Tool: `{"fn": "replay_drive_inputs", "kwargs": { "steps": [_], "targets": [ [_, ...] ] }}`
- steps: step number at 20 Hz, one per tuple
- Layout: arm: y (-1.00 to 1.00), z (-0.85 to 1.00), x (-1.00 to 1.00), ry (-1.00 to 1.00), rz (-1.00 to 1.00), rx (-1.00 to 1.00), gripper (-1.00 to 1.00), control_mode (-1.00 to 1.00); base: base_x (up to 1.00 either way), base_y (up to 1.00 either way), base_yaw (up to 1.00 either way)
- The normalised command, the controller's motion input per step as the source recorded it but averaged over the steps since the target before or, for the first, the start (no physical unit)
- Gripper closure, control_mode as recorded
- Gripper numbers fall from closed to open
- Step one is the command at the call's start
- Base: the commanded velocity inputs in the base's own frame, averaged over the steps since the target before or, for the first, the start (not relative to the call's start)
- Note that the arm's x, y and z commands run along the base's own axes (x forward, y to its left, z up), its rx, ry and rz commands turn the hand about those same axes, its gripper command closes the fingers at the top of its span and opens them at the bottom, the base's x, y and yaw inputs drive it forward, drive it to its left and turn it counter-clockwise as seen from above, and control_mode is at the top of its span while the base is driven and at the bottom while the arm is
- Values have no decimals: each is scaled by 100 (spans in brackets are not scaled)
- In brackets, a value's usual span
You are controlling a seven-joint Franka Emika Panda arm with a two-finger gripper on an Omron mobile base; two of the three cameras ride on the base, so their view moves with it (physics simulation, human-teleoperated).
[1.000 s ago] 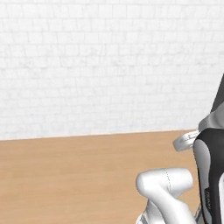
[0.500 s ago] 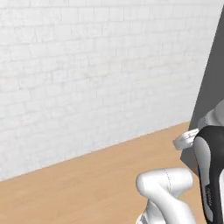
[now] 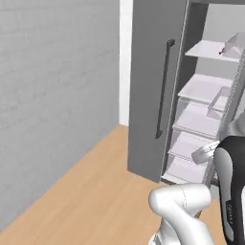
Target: Place one eggplant and one chicken drumstick in each tupperware on the nearby counter, to pack two identical lunches.
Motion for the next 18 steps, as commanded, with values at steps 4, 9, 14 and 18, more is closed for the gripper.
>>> {"fn": "replay_drive_inputs", "kwargs": {
  "steps": [4,9,14,18],
  "targets": [
    [0,0,0,0,0,0,-100,100,47,79,-73],
    [0,0,0,0,0,0,-100,100,57,73,-76],
    [0,0,0,0,0,0,-100,100,77,65,-74],
    [0,0,0,0,0,0,-100,100,99,15,-30]
  ]
}}
